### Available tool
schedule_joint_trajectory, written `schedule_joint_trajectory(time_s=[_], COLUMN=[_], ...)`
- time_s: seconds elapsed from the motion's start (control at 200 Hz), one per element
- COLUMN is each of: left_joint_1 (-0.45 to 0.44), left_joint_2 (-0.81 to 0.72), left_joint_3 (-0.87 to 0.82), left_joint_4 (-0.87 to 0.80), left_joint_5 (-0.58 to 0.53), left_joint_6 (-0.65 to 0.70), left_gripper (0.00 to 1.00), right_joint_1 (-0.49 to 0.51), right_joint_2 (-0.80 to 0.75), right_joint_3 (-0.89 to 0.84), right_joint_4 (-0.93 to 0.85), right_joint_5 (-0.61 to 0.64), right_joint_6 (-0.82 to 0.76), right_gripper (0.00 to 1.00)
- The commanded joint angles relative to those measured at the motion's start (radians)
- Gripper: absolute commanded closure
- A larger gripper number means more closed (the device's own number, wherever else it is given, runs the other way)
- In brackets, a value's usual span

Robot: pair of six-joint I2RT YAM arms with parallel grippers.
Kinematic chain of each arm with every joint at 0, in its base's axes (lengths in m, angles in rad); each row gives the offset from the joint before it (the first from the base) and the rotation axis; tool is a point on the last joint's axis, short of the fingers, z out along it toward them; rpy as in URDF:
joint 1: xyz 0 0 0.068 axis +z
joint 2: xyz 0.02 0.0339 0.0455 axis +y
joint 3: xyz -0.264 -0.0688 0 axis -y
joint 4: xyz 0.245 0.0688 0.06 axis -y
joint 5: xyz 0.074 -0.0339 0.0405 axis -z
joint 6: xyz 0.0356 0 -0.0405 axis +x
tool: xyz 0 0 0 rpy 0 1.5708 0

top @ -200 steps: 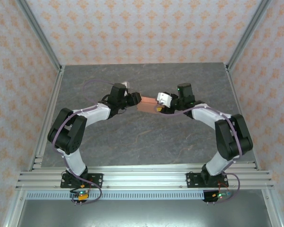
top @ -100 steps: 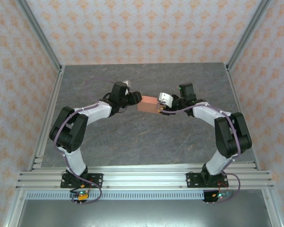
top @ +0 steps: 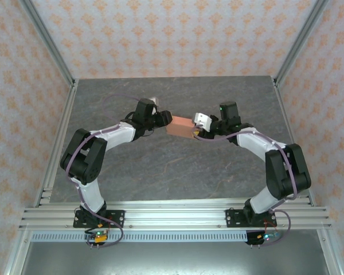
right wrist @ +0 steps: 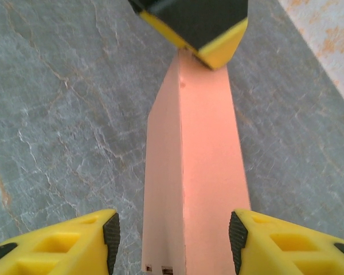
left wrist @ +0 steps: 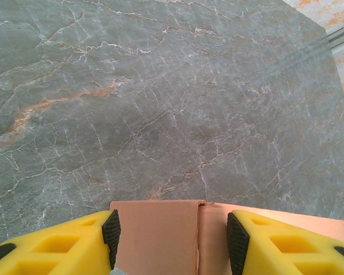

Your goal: Fold the paper box

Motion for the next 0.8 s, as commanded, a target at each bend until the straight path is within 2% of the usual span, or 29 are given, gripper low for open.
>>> schedule_joint_trajectory(time_s=[0.0,0.27,0.36,0.415,0.511,0.541,0.571,0.661,0.791], left_joint_1=[-0.006,-0.004,-0.004,-0.004,-0.004,-0.005,-0.004,-0.005,-0.006], left_joint_2=[0.052,0.039,0.031,0.024,0.008,0.004,0.0,-0.001,0.002], left_joint_3=[-0.033,-0.048,-0.051,-0.055,-0.064,-0.068,-0.072,-0.079,-0.089], left_joint_4=[-0.173,-0.167,-0.162,-0.161,-0.155,-0.154,-0.154,-0.148,-0.129], left_joint_5=[-0.038,-0.035,-0.03,-0.029,-0.018,-0.016,-0.018,-0.019,0.005], left_joint_6=[0.037,0.045,0.049,0.054,0.061,0.061,0.061,0.061,0.054], left_gripper=[0.46,0.46,0.46,0.46,0.46,0.46,0.46,0.46,0.46], right_joint_1=[-0.001,-0.026,-0.028,-0.029,-0.023,-0.019,-0.015,0.0,0.052], right_joint_2=[0.041,-0.092,-0.134,-0.14,-0.093,-0.069,-0.048,0.002,0.125], right_joint_3=[-0.059,-0.069,-0.077,-0.062,0.071,0.11,0.132,0.183,0.333], right_joint_4=[0.019,0.049,0.122,0.129,-0.172,-0.24,-0.273,-0.33,-0.558], right_joint_5=[0.051,-0.01,-0.006,-0.005,0.028,0.063,0.087,0.089,0.171], right_joint_6=[0.004,0.066,0.118,0.164,0.038,0.025,0.016,-0.009,-0.098], right_gripper=[0.45,0.44,0.4,0.34,0.29,0.2,0.18,0.18,0.21])
